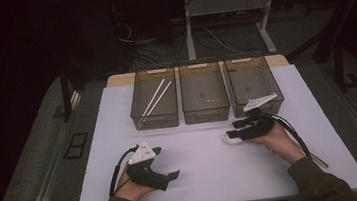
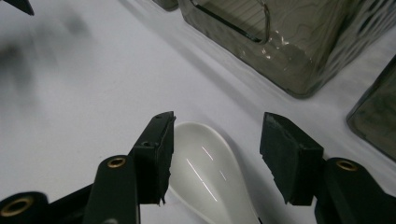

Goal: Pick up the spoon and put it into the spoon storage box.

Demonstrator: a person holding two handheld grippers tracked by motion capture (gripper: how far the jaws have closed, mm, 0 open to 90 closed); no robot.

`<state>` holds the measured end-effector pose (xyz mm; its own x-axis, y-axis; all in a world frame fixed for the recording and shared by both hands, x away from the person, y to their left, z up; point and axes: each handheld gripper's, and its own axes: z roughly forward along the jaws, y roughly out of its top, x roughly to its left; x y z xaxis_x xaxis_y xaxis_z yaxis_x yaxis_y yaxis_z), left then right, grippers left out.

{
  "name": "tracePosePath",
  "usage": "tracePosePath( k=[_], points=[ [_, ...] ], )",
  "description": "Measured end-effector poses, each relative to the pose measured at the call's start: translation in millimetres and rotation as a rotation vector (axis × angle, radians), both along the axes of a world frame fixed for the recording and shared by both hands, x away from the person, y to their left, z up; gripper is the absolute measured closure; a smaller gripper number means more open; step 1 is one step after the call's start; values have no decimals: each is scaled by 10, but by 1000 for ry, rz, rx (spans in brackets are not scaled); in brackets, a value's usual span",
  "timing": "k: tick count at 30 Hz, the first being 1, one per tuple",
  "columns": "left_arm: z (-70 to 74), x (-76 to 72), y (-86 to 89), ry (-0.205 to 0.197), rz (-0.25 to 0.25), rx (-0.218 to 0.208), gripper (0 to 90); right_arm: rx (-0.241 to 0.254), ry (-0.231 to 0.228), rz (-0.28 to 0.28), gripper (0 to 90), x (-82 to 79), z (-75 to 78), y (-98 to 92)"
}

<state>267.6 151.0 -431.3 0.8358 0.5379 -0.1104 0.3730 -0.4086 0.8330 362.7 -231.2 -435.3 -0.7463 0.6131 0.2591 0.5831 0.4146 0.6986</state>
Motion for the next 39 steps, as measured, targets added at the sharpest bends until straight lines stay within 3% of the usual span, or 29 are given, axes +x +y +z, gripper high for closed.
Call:
tracePosePath(
  k=[21,27,34,39],
  points=[
    [-4,-4,-1,3,-5,-1,0,-105,20,75,483,-42,-100,57],
    [-3,-7,-4,2,-8,0,0,-152,-21,115,551,-89,-91,82],
    [-7,-9,-9,6,-13,-2,0,-177,-32,164,636,-128,-73,92],
    [-12,1,-7,-4,-42,-10,0,-182,-35,177,707,-142,-61,79]
  ],
)
